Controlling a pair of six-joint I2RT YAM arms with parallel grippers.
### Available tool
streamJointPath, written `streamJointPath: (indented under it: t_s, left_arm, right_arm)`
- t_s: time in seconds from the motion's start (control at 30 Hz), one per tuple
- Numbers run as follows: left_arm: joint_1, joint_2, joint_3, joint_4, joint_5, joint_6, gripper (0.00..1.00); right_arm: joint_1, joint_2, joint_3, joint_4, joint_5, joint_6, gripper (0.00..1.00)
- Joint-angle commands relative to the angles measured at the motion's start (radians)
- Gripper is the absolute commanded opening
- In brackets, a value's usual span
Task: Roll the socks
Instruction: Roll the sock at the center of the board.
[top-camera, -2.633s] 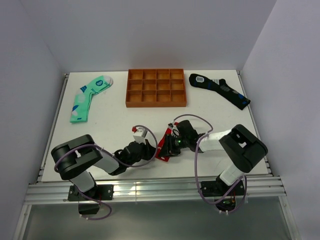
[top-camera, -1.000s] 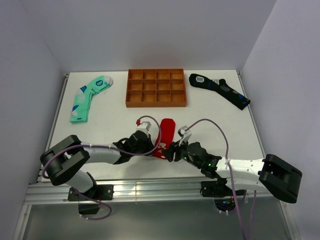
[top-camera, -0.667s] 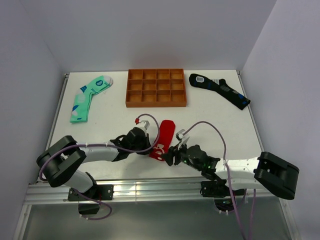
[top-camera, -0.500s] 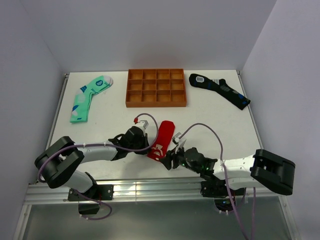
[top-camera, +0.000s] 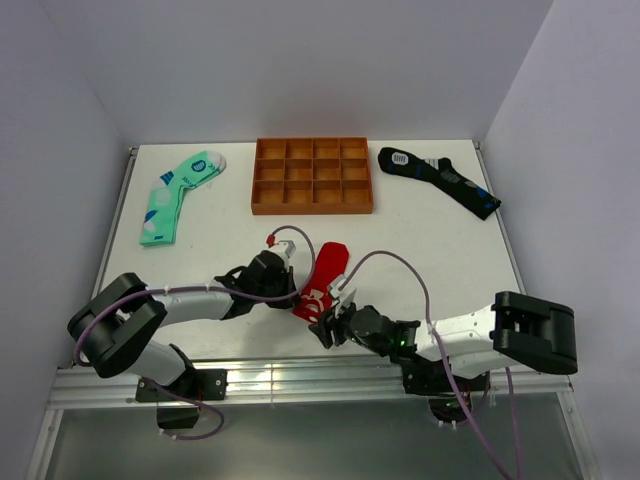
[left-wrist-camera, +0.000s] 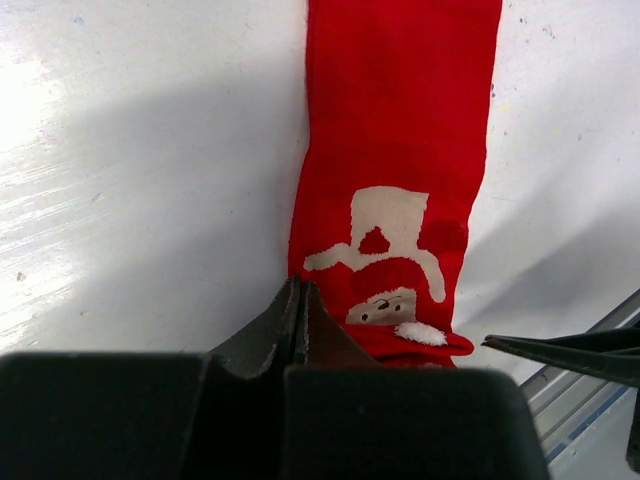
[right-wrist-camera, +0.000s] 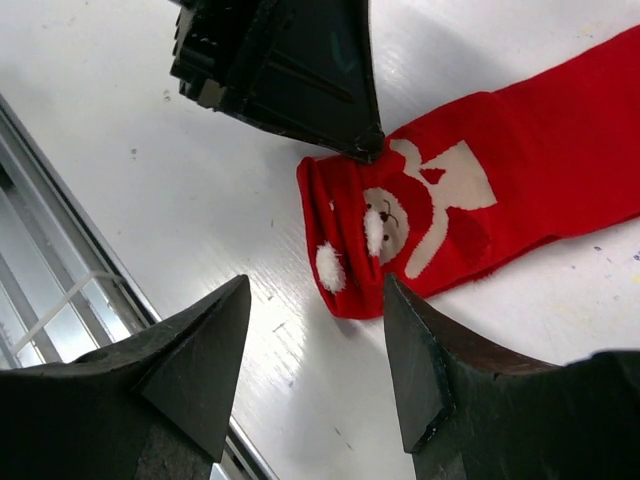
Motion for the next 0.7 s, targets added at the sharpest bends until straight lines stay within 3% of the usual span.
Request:
streamJointPath:
  t_s: [0.0, 0.67]
  left_arm:
    - [0.005, 0.017, 0.011, -0.089, 0.023, 0.034, 0.00]
    - [0.032, -0.001, 0.036, -0.130, 0.099, 0.045, 0.00]
  right_arm:
    - [0.042, 0.048, 0.063, -0.024, 0.118, -0.048, 0.63]
    - [0.205, 0.263, 0.219, -0.183, 0.448, -0.053, 0.53]
